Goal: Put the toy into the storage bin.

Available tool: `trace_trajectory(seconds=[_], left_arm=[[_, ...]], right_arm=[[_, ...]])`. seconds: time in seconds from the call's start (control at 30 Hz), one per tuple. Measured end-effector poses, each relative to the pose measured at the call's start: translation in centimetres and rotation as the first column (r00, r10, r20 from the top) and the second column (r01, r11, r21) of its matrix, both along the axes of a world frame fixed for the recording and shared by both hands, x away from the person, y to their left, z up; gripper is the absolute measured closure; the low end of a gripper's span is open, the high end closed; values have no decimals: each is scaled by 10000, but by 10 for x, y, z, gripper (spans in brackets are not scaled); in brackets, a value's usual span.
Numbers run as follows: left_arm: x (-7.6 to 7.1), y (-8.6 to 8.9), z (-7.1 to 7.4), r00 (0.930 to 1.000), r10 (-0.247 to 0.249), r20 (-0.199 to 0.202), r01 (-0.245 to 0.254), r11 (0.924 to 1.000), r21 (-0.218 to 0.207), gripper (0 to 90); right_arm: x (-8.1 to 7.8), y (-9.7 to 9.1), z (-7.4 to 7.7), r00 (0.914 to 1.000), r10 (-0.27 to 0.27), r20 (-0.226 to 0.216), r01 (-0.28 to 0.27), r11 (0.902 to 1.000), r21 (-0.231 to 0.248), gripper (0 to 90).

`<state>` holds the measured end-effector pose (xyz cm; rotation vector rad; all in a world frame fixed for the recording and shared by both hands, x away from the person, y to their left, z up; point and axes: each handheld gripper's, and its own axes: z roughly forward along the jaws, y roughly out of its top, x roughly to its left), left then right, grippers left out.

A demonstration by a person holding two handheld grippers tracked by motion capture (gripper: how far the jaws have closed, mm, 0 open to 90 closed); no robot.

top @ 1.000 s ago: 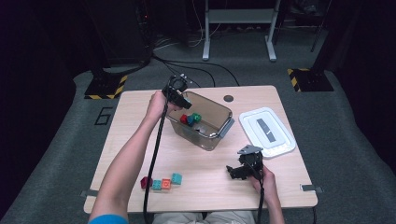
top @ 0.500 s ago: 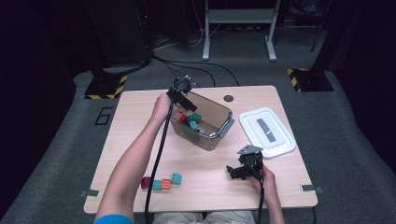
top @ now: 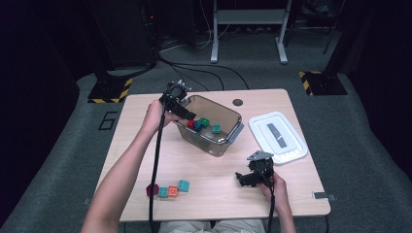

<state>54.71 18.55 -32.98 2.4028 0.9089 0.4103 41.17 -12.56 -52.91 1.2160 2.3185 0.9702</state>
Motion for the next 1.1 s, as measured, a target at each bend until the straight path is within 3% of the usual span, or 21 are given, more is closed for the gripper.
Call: trace_trajectory(seconds=[0.2, 0.53, 1.1], left_arm=[[-20, 14, 4, 9996, -149, 238, 147, 9999, 65, 142], [-40, 31, -2, 9994, -138, 329, 137, 9999, 26, 138], [-77, 71, -32, 9993, 357, 105, -355, 9991, -218, 132]], right_arm=[[0, 0, 0, 10000, 1, 1, -1, 10000, 0, 0], [0, 0, 0, 10000, 1, 4, -1, 10000, 0, 0], [0, 0, 0, 10000, -17, 6, 17, 10000, 2, 0]])
